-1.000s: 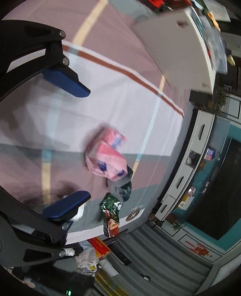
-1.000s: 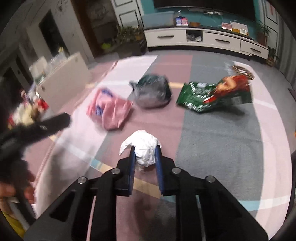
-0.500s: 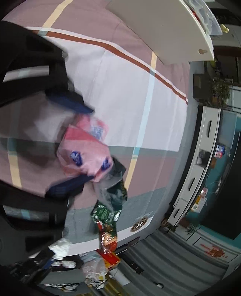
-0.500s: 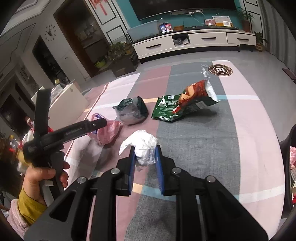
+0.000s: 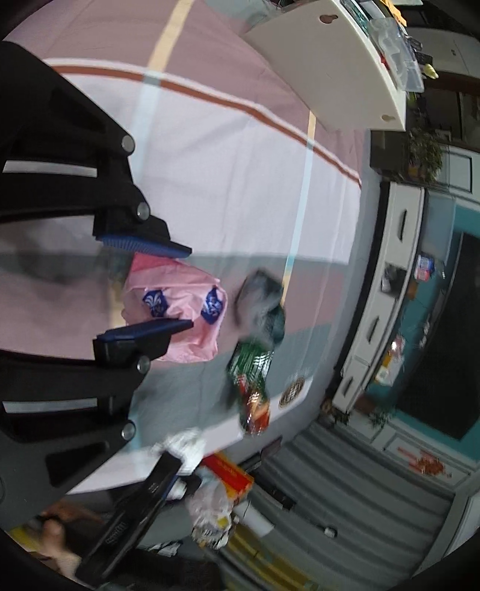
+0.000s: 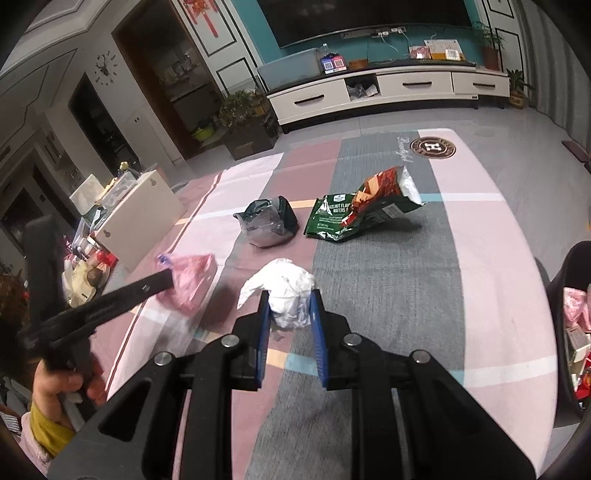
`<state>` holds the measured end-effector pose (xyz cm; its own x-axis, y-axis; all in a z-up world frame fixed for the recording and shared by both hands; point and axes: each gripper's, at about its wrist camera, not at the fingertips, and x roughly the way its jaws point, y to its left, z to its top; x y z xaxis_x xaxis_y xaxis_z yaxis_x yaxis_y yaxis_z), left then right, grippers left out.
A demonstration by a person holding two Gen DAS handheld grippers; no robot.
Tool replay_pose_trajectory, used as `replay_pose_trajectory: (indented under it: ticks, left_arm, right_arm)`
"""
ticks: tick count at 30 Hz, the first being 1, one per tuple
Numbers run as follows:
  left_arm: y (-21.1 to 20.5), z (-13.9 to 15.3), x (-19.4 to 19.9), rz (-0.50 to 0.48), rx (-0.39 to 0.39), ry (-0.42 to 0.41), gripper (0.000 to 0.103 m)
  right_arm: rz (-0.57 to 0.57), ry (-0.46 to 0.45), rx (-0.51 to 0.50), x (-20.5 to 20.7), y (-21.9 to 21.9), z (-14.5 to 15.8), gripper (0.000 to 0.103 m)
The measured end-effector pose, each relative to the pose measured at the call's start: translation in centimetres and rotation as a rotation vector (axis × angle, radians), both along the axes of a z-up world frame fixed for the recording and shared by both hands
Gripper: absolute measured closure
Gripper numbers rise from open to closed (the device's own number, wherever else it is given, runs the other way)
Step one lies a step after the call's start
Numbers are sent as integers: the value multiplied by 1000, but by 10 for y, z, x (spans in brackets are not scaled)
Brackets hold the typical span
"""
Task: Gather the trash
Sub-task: 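Carry the tissue and pink bag toward the black bin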
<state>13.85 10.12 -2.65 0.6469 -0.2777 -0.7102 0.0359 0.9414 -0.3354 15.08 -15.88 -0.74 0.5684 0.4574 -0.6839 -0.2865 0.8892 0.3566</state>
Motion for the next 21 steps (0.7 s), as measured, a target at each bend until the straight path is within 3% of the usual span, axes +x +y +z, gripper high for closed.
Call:
replay_pose_trajectory:
  ticks: [9,21]
  left_arm:
    - [-52,14,-44,-100,8,-46,68]
    - [-131,24,-37,-192,65,-60,68]
  right_arm:
    - [-29,-24,-49,-25,-38,10,82]
    - [-169,-76,-79,-51,-109,25,82]
